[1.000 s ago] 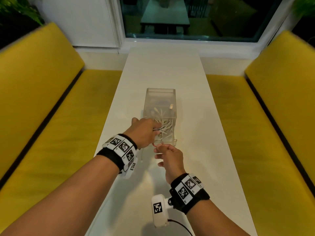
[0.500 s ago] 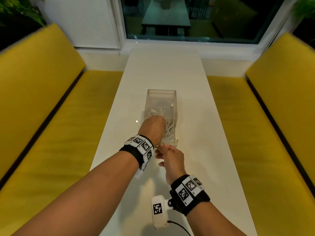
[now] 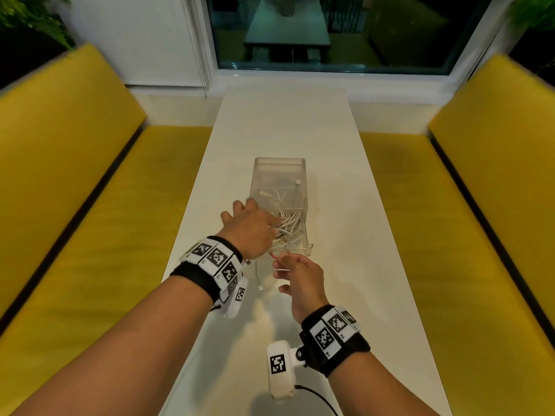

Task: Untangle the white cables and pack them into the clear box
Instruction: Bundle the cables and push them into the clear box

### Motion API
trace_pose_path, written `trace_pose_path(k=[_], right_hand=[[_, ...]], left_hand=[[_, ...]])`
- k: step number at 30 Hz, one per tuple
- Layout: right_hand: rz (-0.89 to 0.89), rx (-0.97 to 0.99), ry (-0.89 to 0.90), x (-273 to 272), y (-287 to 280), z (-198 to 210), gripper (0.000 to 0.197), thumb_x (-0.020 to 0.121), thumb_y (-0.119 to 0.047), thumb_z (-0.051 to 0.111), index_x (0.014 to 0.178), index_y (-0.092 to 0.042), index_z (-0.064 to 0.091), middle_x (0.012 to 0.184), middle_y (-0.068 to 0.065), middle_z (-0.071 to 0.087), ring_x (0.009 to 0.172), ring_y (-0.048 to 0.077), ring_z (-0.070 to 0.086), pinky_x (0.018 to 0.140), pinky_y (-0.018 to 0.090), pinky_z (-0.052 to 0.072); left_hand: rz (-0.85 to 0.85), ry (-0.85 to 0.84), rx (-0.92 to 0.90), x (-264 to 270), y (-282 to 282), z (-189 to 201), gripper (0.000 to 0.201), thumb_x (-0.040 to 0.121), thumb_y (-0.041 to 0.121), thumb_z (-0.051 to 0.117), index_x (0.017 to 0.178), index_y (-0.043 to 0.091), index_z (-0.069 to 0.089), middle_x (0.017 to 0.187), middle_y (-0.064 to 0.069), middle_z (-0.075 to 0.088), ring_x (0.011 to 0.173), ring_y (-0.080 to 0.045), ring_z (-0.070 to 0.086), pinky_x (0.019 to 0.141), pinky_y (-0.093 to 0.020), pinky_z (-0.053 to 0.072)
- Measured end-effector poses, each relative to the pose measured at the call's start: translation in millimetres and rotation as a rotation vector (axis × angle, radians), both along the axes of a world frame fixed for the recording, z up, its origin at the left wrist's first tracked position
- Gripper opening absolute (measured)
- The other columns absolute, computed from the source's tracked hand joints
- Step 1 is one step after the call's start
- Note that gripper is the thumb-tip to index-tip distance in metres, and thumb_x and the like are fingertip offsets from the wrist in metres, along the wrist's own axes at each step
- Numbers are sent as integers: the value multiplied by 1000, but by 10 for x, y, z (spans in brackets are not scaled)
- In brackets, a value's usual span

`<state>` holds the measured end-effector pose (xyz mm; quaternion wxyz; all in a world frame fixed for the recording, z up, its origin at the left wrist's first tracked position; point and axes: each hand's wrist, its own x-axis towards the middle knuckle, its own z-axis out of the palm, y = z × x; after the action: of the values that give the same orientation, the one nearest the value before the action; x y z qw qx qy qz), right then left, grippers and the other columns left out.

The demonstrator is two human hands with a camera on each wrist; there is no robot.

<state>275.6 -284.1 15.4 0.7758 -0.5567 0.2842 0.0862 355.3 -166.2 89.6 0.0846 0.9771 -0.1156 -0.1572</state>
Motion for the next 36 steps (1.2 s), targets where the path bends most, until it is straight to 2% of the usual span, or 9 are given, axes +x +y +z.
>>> trace_pose_path(k=[6, 12, 14, 16, 18, 21, 25, 29, 36], right_hand=[[5, -13, -1, 2, -3, -22, 13, 89, -14, 67, 95, -7, 76, 81, 2, 73, 69, 16, 61, 57, 28, 40], [1, -7, 11, -2, -3, -30, 15, 88, -12, 67, 97, -3, 75, 79, 2, 73, 70, 17, 61, 55, 27, 40], [-2, -5, 12, -2, -8, -27, 11, 88, -12, 67, 93, -5, 74, 79, 2, 73, 70, 17, 61, 57, 28, 41], [-7, -5, 19, 1, -6, -27, 11, 89, -13, 66, 94, -5, 73, 80, 3, 73, 71, 18, 62, 59, 29, 41], [-5, -6, 18, -4, -3, -22, 13, 88, -12, 67, 95, -5, 75, 81, 4, 73, 71, 18, 61, 58, 29, 41], [0, -11, 0, -25, -4, -1, 11, 87, -12, 67, 91, -8, 77, 81, 3, 73, 71, 18, 60, 57, 28, 39], [8, -48, -5, -28, -8, 16, 11, 88, -13, 67, 91, -8, 76, 81, 2, 73, 70, 18, 60, 55, 27, 38], [18, -69, -17, -47, -7, 39, 12, 89, -12, 66, 82, -15, 75, 80, 1, 73, 69, 16, 59, 55, 27, 37], [39, -113, -43, -76, 5, 31, 16, 90, -11, 66, 77, -16, 74, 82, 2, 74, 66, 15, 58, 54, 20, 41]], left_hand=[[214, 16, -191, -1, 134, -60, 49, 95, 54, 54, 143, 46, 48, 146, -9, 45, 133, -34, 47, 112, -49, 33], [129, 221, -192, -137, 97, 49, 46, 108, 30, 37, 153, 21, 40, 158, -11, 40, 137, -34, 45, 106, -36, 38], [124, 289, -205, -193, 62, 31, 55, 108, 35, 36, 160, 27, 19, 156, -13, 41, 123, -36, 56, 92, -39, 49], [104, 355, -197, -229, 69, -29, 77, 103, 43, 47, 160, 35, -4, 144, -17, 53, 95, -30, 70, 71, -36, 59], [64, 351, -152, -227, 95, -87, 91, 98, 29, 59, 159, 34, -8, 123, -17, 64, 74, -26, 73, 64, -37, 63], [65, 263, -136, -182, 144, -81, 86, 94, 8, 60, 161, 29, 10, 120, -15, 63, 76, -26, 73, 65, -37, 63], [162, 218, -279, -130, 186, 4, 70, 90, 12, 73, 151, 23, 42, 94, -4, 67, 69, -18, 68, 58, -25, 54], [205, 63, -357, -89, 227, 41, 53, 83, 14, 82, 133, 16, 65, 129, -10, 67, 103, -26, 67, 80, -25, 48], [272, -98, -501, 82, 197, 55, 36, 64, 18, 95, 96, 20, 77, 85, 4, 69, 81, -17, 64, 72, -27, 50]])
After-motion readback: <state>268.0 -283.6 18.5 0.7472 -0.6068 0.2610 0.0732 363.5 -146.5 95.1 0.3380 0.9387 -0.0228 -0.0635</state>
